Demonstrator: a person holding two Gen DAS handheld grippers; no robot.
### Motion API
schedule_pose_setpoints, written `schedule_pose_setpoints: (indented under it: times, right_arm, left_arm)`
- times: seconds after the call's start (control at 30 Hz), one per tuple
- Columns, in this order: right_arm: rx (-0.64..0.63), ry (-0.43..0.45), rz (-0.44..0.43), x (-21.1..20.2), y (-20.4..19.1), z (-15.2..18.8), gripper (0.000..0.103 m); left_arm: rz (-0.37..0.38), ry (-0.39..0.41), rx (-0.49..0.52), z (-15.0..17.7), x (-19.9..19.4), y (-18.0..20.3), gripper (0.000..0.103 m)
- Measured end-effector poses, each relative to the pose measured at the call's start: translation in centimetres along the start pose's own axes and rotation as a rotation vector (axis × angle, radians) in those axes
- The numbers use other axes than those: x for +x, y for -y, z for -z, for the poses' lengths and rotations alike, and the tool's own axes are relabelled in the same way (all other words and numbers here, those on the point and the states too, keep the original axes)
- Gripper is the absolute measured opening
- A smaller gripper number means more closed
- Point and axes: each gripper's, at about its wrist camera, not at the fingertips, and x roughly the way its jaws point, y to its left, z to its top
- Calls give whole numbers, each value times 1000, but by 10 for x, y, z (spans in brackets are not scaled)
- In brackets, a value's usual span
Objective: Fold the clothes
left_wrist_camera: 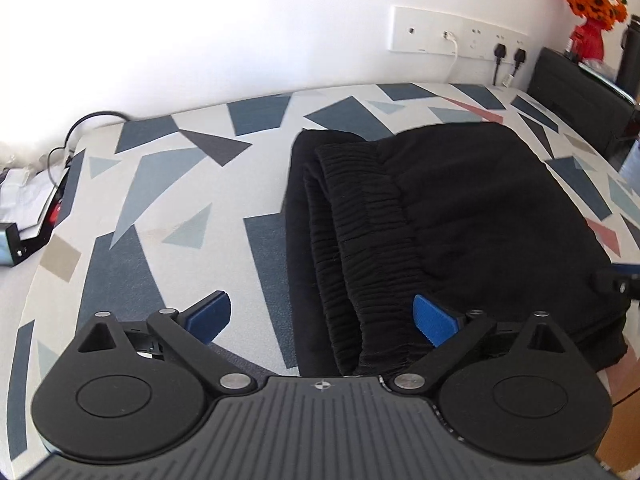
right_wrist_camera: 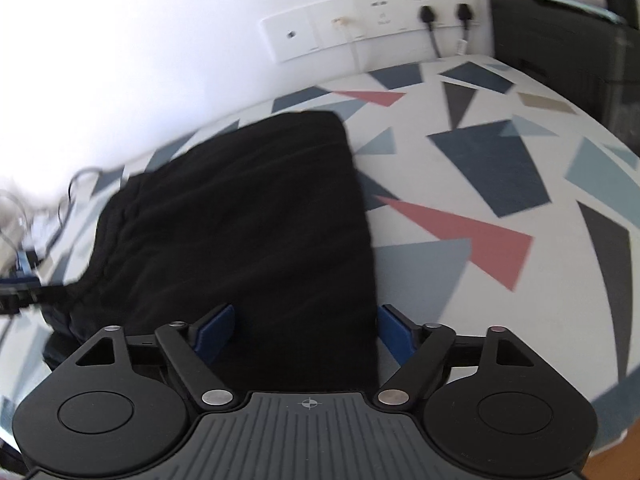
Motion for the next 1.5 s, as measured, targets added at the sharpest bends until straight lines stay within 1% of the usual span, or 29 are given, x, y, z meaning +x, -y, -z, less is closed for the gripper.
schedule_pose_setpoints:
  times: [0.07,0.17,0.27,0.33,0.4,0.57,0.7,0.87,1.03,1.23,1.37,1.43,1.5]
  right_arm:
    - [-28,-14,5,4,-4,0,86]
    - [-47,-38,3,8,-6,0,91]
    - [-54,-56,-5,10,-5,-1,94]
    - [-69,-72,-10,12,-5,-3,96]
    - [-86,-90,-16,14,-6,-5,102]
    - [-158,-149,-43,22,-8,-13,102]
    - [-209,-191,-67,27,-9,-20,102]
    - [-233,-244,-104,35,-7,-27,102]
    - [-250,-282,-134,41,-5,-31,102]
    - [-288,-292,-148,44,-6,-31,102]
    - [-317,-307,-137,46,-11,-33,102]
    - [-320,-317,-129,47,-13,-34,102]
    - [-322,-323,-124,49,-14,-34,102]
  left_arm:
    - [-12,-3,-20,0,-1,-3,100]
    - [-8,-26,-55,1,-3,-8,100]
    - [5,-51,-81,3,-5,-11,100]
    - [-13,-55,-89,5,-8,-10,100]
    - [-35,-56,-97,7,-10,-7,100]
    - [-82,-57,-127,11,-18,-3,100]
    - [-136,-58,-155,14,-21,0,100]
    - [-172,-55,-212,17,-28,1,100]
    - [-214,-61,-237,19,-33,6,100]
    - [-241,-61,-259,26,-40,12,100]
    - [-258,-68,-287,35,-47,14,100]
    - [-246,-76,-325,41,-50,11,100]
    - [-211,-86,-400,48,-53,6,100]
